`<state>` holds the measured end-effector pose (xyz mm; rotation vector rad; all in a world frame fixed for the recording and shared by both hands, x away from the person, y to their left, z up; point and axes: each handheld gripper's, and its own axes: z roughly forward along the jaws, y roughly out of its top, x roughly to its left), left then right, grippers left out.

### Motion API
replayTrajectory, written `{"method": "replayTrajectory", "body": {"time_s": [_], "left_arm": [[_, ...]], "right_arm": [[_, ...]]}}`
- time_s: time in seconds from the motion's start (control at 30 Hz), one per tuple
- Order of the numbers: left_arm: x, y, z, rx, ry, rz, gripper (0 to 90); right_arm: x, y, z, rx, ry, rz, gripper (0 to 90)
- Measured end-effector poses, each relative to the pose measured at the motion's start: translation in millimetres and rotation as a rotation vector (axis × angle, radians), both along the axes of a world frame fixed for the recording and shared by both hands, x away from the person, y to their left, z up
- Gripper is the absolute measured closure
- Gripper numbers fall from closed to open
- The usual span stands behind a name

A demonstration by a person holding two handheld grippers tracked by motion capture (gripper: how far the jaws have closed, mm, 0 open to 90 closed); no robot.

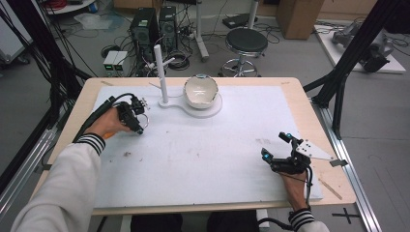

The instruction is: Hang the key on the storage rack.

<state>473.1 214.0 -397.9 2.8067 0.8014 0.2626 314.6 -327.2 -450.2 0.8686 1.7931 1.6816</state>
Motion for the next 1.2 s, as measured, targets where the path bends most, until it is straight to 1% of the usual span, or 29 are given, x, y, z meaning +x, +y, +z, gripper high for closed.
{"method": "replayTrajectory", "body": {"time_s": [0.2,0.23,0.4,0.47,0.5,0.57,0.73,0.83,0.97,1.0,1.07,1.2], "left_arm": [[1.0,-0.4,-3.0,0.028,0.011,0.006,61.9],[0.6,-0.8,-3.5,0.028,0.013,0.013,62.6],[1.2,-1.4,-4.1,0.035,0.020,0.012,66.3],[1.3,-1.0,-4.4,0.045,0.024,0.009,68.3],[1.1,-1.0,-4.7,0.037,0.026,0.015,68.7],[0.9,-1.0,-4.4,0.036,0.025,0.017,70.9],[1.3,-0.5,-4.4,0.044,0.035,0.005,75.0],[0.6,-0.7,-5.0,0.034,0.036,0.005,76.9],[0.4,-1.5,-4.9,0.042,0.038,-0.007,81.6],[0.1,-1.6,-5.3,0.035,0.039,-0.006,82.7],[-0.1,-1.5,-5.4,0.033,0.039,-0.006,84.6],[-0.9,-1.3,-5.3,0.038,0.035,-0.029,85.2]], "right_arm": [[-0.3,0.0,0.0,0.001,0.004,-0.002,1.0],[0.0,0.0,0.0,0.001,0.001,0.000,1.0],[-0.2,-0.1,0.0,0.000,0.004,-0.003,1.0],[-0.2,-0.1,0.0,0.001,0.005,-0.002,1.0],[-0.2,-0.3,-0.1,-0.001,0.004,-0.002,1.0],[0.1,-0.3,0.0,0.000,0.001,-0.002,1.0],[0.0,-0.3,0.0,0.000,0.003,-0.002,1.0],[0.0,-0.4,0.0,0.000,0.002,-0.002,1.0],[0.0,-0.4,0.0,0.001,0.003,-0.001,1.0],[-0.2,-0.3,-0.1,0.001,0.006,-0.001,1.0],[0.1,-0.4,0.0,0.001,0.002,-0.002,1.0],[0.0,-0.5,0.0,0.001,0.003,-0.001,1.0]]}}
